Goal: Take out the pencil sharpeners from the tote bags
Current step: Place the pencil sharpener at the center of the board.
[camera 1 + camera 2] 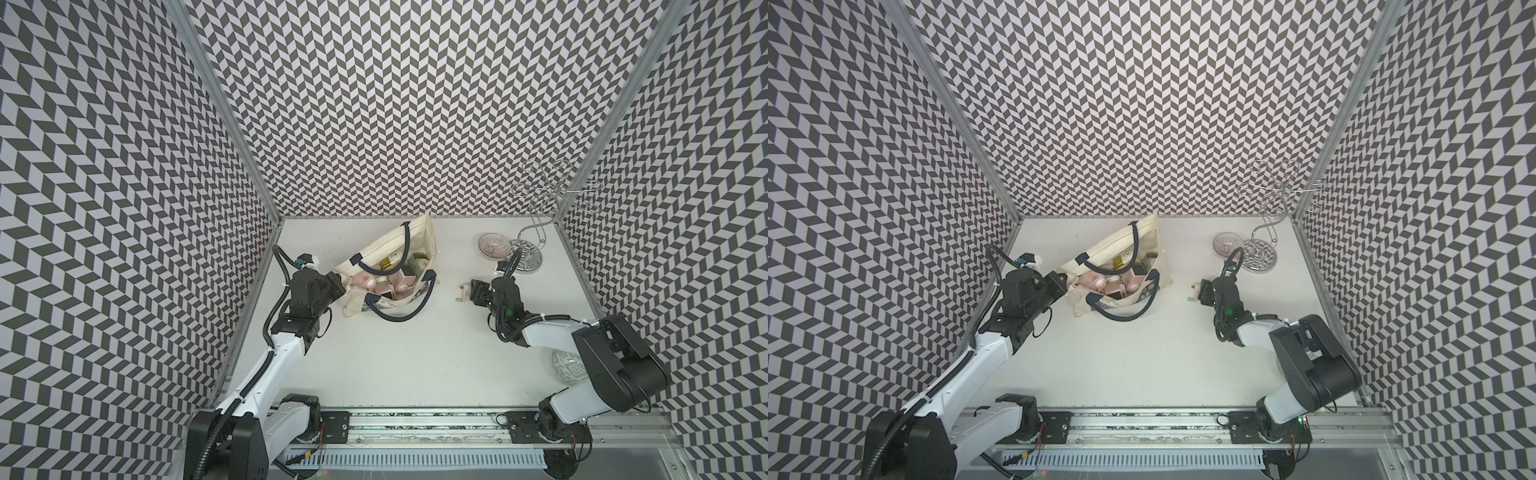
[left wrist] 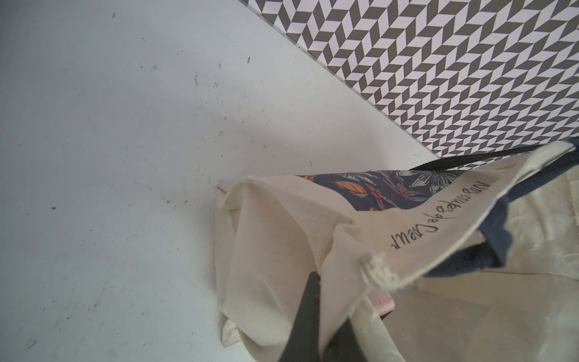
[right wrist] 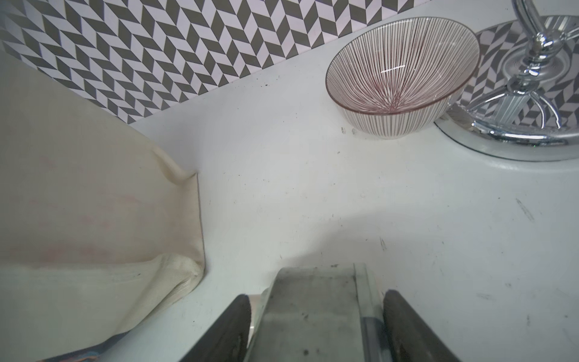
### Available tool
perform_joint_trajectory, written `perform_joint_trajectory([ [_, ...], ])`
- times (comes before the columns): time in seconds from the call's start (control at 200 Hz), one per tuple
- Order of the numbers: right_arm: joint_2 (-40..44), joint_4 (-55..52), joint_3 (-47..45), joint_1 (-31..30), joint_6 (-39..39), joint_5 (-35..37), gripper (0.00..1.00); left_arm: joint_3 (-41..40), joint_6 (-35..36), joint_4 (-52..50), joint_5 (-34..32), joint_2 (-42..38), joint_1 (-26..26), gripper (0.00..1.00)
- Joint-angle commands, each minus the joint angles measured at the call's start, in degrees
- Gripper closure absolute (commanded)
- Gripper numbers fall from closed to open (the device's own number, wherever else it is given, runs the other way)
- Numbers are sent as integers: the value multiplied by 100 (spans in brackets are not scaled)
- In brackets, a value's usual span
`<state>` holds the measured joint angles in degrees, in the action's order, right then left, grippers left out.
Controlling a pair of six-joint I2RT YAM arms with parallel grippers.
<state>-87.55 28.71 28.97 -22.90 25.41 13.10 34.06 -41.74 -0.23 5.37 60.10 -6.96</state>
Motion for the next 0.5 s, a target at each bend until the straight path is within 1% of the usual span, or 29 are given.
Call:
perform_joint_trajectory([
  [0.0,202,166,-132,-171,113,63,24,-145,-71,-135,69,22,28,100],
  [0.085,317,38,-215,-239,193,120,20,-162,-80,-122,82,24,24,100],
  [0.15,453,-89,-284,-264,287,145,18,-148,-85,-117,113,25,26,100],
  [0.25,719,-489,-366,-339,396,240,18,-112,-63,-157,129,11,25,100],
  [0.406,1086,-1706,-377,-464,917,581,18,-77,-28,-215,112,-6,28,100],
  [0.496,1347,-1937,-564,-462,1122,349,21,-124,-32,-200,97,24,11,100],
])
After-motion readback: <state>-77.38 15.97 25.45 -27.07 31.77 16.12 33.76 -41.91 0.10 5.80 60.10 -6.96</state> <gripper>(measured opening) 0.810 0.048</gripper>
